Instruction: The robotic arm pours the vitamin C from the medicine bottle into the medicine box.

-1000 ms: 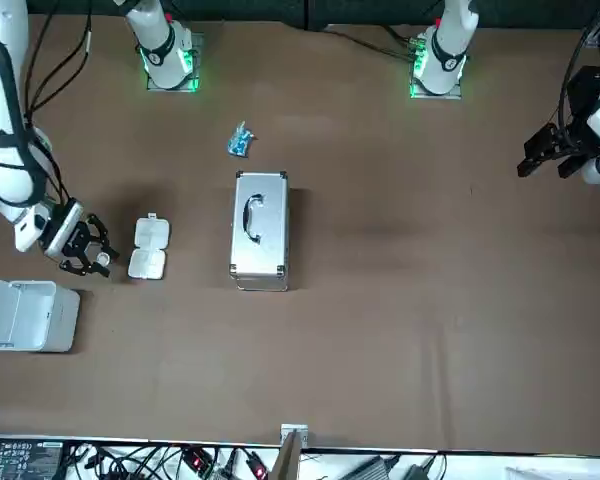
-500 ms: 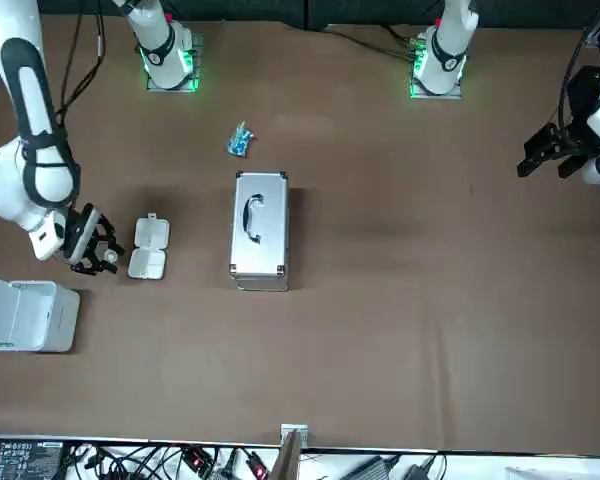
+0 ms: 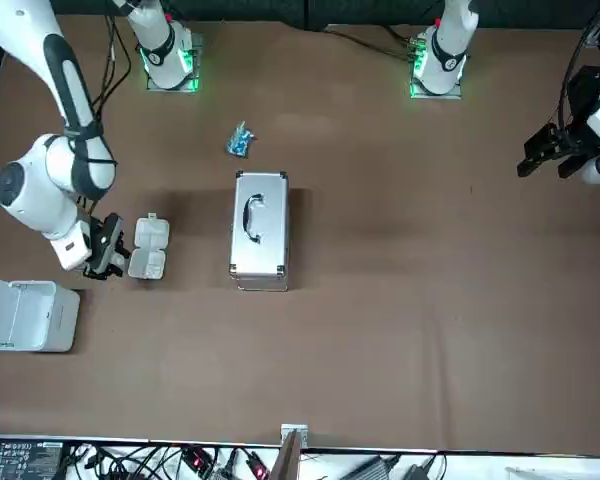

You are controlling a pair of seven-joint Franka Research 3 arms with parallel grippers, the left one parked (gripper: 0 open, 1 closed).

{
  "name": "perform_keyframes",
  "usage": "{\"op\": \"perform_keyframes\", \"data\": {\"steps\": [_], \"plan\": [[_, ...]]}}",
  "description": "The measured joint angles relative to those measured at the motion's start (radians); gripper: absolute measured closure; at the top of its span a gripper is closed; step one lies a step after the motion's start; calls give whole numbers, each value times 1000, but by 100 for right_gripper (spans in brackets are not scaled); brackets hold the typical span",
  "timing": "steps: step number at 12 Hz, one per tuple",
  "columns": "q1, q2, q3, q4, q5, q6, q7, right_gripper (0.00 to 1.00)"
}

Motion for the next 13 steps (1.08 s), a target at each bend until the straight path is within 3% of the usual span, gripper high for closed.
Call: {"op": "perform_keyframes", "data": {"steps": [7, 13], "plan": [[8, 8, 76, -1, -558, 21, 389, 58], [27, 41, 87, -8, -655, -3, 403, 58]]}}
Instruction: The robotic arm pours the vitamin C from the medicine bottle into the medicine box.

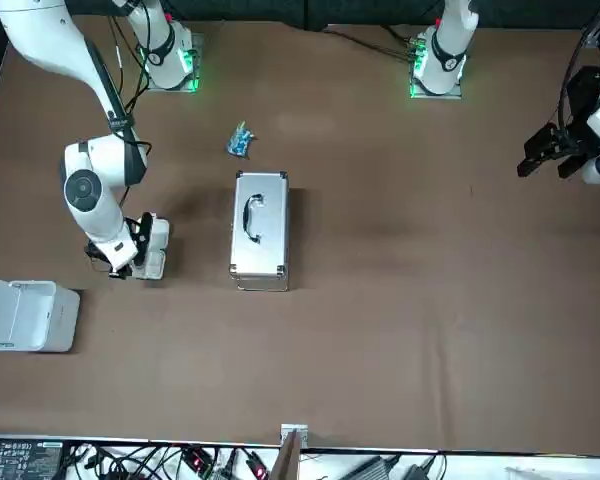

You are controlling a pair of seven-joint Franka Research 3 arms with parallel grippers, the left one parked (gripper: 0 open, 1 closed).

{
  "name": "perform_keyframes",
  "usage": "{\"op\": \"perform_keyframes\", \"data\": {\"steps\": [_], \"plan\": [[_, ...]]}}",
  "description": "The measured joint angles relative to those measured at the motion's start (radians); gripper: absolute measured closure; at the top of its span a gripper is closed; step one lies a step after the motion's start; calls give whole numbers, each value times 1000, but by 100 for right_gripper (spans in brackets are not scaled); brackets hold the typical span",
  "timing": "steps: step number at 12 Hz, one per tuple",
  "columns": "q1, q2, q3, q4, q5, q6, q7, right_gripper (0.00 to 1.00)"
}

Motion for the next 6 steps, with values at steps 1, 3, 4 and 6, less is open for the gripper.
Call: {"op": "perform_keyframes", "data": {"steps": [1, 3, 4, 6], "plan": [[2, 3, 2, 0, -8, -3, 3, 58], [6, 5, 4, 0, -43, -7, 30, 58], [8, 5, 7, 0, -79, -14, 60, 58], [9, 5, 31, 0, -160, -48, 149, 58]]}}
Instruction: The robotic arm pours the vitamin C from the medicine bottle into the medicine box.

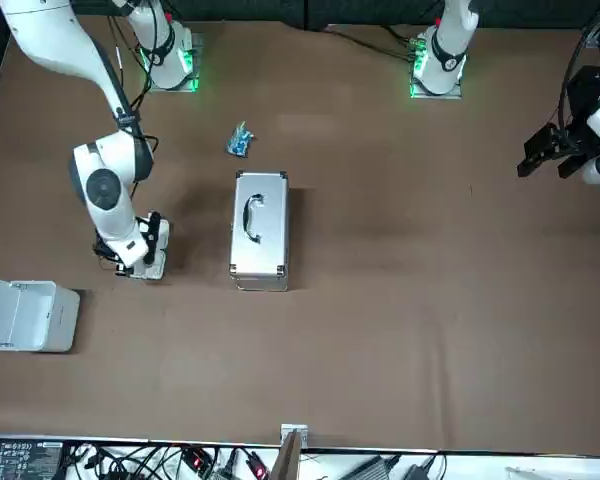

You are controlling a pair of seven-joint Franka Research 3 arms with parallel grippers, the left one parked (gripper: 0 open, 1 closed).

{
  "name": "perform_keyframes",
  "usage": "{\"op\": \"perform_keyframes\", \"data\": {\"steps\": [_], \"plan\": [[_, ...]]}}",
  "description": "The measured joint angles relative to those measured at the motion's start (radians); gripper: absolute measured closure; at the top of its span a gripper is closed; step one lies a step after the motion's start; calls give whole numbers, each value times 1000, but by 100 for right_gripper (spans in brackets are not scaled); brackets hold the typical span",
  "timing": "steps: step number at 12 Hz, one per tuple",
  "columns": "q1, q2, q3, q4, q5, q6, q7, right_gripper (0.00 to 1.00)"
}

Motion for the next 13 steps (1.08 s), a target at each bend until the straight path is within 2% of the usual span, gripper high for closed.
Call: {"op": "perform_keyframes", "data": {"steps": [4, 9, 13], "plan": [[10, 0, 41, 1, -97, -56, 98, 58], [12, 11, 59, 5, -267, -116, 169, 58], [20, 43, 74, 25, -304, -155, 227, 58]]}}
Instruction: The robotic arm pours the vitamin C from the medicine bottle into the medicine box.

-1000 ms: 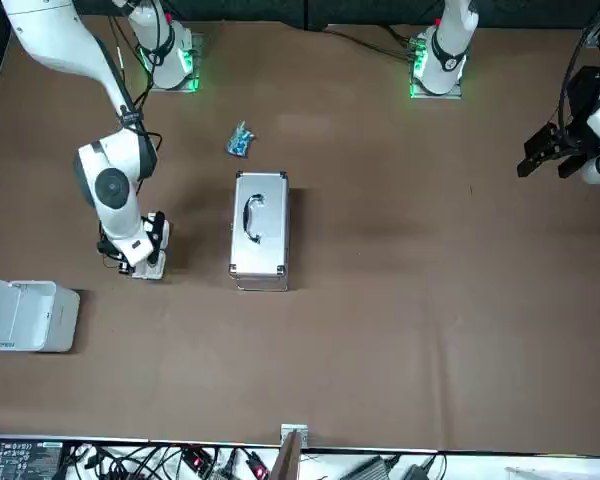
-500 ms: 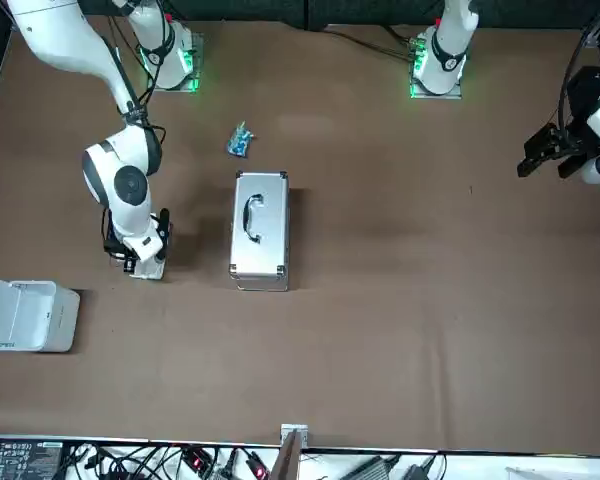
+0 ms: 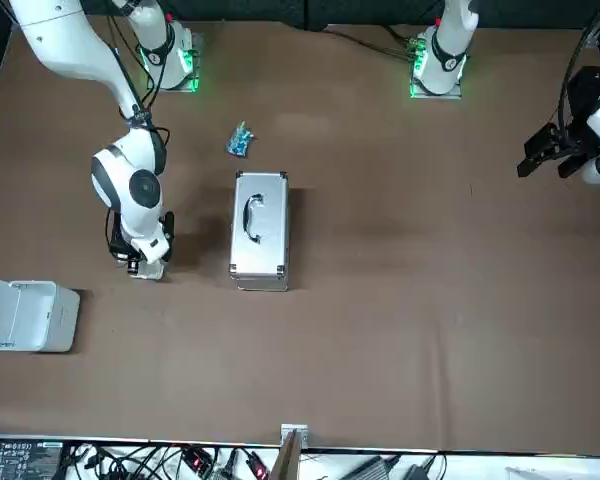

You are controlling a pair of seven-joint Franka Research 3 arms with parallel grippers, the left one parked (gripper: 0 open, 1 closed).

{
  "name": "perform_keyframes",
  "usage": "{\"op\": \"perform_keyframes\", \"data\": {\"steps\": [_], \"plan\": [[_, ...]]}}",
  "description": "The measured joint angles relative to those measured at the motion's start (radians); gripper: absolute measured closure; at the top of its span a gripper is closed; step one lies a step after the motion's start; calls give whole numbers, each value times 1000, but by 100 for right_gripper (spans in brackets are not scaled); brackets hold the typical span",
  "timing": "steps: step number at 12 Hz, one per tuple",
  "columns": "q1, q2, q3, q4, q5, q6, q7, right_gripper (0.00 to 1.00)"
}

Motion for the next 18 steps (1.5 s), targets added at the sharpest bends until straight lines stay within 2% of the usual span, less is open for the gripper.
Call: {"op": "perform_keyframes", "data": {"steps": [9, 13, 18], "plan": [[27, 44, 3, 30, -63, -67, 43, 58], [40, 50, 29, 42, -81, -123, 54, 58], [63, 64, 31, 59, -110, -162, 70, 58]]}}
